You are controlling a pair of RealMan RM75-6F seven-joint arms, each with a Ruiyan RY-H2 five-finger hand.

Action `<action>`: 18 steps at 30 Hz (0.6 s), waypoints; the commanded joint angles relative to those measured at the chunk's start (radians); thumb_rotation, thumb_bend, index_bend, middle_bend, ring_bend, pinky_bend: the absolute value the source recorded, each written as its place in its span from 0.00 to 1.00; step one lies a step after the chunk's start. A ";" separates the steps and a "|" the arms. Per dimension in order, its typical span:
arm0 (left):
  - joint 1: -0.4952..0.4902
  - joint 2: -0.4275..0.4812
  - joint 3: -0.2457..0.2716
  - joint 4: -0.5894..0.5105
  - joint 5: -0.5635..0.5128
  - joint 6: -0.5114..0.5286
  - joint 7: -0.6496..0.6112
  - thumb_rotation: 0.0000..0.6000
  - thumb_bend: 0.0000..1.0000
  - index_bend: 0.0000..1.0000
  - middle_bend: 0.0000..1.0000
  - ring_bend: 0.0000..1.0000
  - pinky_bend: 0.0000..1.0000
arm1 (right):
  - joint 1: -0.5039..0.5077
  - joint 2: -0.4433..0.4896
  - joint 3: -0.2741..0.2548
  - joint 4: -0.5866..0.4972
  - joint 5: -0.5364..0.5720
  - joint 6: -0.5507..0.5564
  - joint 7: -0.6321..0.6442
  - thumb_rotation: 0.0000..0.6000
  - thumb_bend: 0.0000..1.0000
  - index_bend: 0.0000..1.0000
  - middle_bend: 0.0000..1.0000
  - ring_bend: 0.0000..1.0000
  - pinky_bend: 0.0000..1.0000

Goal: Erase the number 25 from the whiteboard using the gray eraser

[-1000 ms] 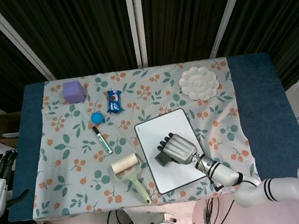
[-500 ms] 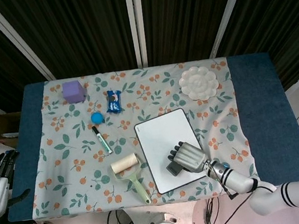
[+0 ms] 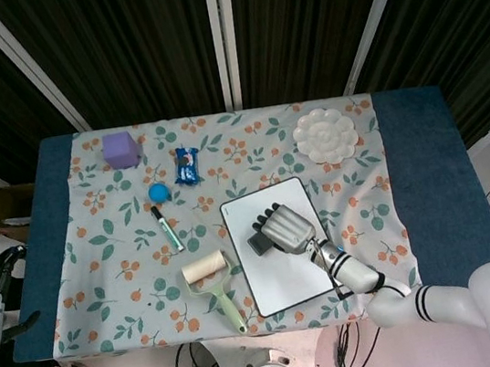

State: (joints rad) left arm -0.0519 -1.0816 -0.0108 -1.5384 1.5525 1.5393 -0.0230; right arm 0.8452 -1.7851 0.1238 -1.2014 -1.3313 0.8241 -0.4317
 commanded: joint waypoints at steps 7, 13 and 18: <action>0.004 0.007 0.000 -0.004 -0.005 0.000 0.004 1.00 0.00 0.09 0.08 0.06 0.17 | 0.088 -0.138 0.111 0.223 0.073 -0.032 0.052 1.00 0.23 0.92 0.77 0.70 0.77; 0.006 0.003 0.002 -0.004 0.001 0.005 0.007 1.00 0.00 0.09 0.08 0.06 0.17 | 0.059 -0.073 0.053 0.142 0.023 0.001 0.039 1.00 0.23 0.92 0.76 0.70 0.77; 0.006 0.001 0.004 -0.011 0.007 0.004 0.016 1.00 0.00 0.09 0.08 0.06 0.17 | 0.002 0.049 -0.019 -0.023 -0.004 0.014 0.042 1.00 0.23 0.92 0.76 0.70 0.77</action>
State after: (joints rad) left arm -0.0458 -1.0804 -0.0071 -1.5485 1.5586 1.5437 -0.0069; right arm 0.8843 -1.8074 0.1505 -1.1359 -1.3173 0.8292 -0.3898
